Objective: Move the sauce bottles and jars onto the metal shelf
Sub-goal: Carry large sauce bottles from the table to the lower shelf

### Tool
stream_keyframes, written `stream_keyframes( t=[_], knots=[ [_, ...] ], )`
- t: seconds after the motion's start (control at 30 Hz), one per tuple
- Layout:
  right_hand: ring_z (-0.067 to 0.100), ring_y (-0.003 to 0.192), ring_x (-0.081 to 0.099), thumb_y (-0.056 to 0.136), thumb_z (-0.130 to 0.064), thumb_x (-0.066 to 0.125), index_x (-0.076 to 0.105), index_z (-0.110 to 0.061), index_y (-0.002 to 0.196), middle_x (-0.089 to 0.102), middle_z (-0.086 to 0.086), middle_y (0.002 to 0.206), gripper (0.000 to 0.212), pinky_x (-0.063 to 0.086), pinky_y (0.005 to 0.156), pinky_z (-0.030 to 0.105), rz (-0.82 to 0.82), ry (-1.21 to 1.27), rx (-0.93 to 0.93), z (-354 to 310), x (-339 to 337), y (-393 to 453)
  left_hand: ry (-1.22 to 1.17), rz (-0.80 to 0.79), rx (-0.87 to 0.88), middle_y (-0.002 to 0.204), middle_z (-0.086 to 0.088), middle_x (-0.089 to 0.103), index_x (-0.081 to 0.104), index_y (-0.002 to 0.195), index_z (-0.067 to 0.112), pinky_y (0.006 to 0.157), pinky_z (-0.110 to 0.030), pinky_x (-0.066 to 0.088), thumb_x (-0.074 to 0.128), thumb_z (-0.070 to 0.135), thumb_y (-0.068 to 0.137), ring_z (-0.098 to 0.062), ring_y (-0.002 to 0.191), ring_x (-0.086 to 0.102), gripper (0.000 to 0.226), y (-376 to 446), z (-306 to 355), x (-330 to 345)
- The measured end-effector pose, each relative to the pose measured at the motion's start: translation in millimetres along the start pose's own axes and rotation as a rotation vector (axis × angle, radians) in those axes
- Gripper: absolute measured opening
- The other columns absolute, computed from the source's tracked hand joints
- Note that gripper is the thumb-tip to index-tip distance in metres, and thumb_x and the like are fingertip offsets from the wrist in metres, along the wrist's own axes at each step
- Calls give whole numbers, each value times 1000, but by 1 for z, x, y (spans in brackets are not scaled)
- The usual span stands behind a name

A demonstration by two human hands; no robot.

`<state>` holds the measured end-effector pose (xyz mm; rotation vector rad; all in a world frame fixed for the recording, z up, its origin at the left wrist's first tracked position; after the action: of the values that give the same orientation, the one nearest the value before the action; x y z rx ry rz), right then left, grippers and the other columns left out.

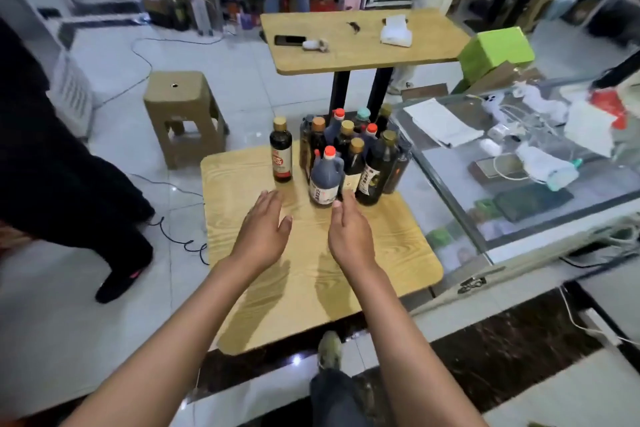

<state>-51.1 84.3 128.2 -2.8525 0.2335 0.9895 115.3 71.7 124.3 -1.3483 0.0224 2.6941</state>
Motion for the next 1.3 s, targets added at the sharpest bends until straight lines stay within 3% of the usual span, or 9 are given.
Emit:
stream_keyframes(
  t=[0.2, 0.3, 0.4, 0.57, 0.8, 0.93, 1.0, 1.17, 1.3],
  knots=[
    [31, 127, 51, 107, -33, 31, 46, -11, 142, 56, 10, 139, 44, 43, 96, 37, -35, 3, 47, 10, -4, 101, -178, -4, -257, 149, -5, 38, 38, 145, 18, 104, -34, 39, 51, 23, 98, -24, 132, 43, 48, 96, 0, 5],
    [31, 124, 54, 105, -29, 37, 46, -15, 141, 54, 7, 140, 39, 45, 93, 38, -52, -12, -6, 14, -1, 145, -232, 33, -412, 146, -9, 44, 44, 140, 12, 97, -32, 41, 52, 24, 98, -27, 129, 47, 45, 146, 0, 10],
    [28, 125, 54, 99, -25, 50, 39, -19, 147, 47, 2, 148, 50, 48, 97, 41, -92, -35, -25, 21, 8, 177, -304, 128, -514, 146, -8, 44, 40, 141, 10, 88, -27, 37, 52, 25, 98, -25, 124, 49, 47, 188, -3, 12],
    [32, 110, 61, 97, -23, 52, 44, -16, 139, 51, 8, 136, 43, 50, 87, 39, -239, -188, 1, 33, 30, 209, -372, 240, -625, 153, -8, 35, 29, 149, 14, 106, -37, 37, 62, 25, 93, -26, 136, 40, 66, 242, -27, 11],
    [31, 103, 62, 97, -26, 53, 55, -17, 122, 65, 7, 117, 27, 53, 81, 43, -295, -149, 80, 62, 47, 212, -419, 162, -473, 148, -4, 43, 35, 147, 16, 107, -27, 33, 69, 1, 84, -21, 137, 38, 74, 279, -53, 20],
    [29, 97, 64, 96, -26, 57, 62, -15, 120, 70, 8, 106, 27, 49, 75, 36, -254, 23, 138, 70, 48, 208, -460, 170, -386, 115, -2, 62, 57, 119, 11, 91, -27, 42, 70, 1, 82, -22, 114, 56, 40, 281, -64, 22],
    [24, 95, 63, 94, -30, 61, 64, -16, 118, 70, 5, 105, 28, 47, 74, 34, -232, 57, 152, 68, 48, 205, -517, 183, -365, 110, -2, 63, 60, 112, 12, 86, -23, 43, 70, 4, 83, -22, 112, 56, 32, 276, -63, 23],
    [14, 76, 64, 80, -52, 69, 72, -22, 93, 70, -6, 78, 32, 52, 69, 38, -191, 132, 207, 61, 51, 197, -319, 209, -254, 139, -1, 53, 50, 137, 15, 105, -28, 38, 75, 23, 83, -15, 128, 46, 60, 237, -71, 25],
    [10, 53, 43, 80, -41, 76, 59, -15, 61, 45, -8, 52, 36, 31, 54, 30, -120, 176, 225, 50, 50, 185, -378, 279, -202, 84, 7, 64, 57, 94, 22, 69, -25, 42, 76, 26, 80, -20, 85, 61, 24, 197, -67, 26]
  ],
)
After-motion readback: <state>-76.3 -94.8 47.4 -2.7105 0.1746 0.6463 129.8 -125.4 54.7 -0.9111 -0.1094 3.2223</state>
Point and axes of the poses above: each hand's wrist, its own y-axis towards the middle knuckle, its own x-axis out of the palm, z = x × y, the point moved 3 cm from there along y, towards the middle knuckle
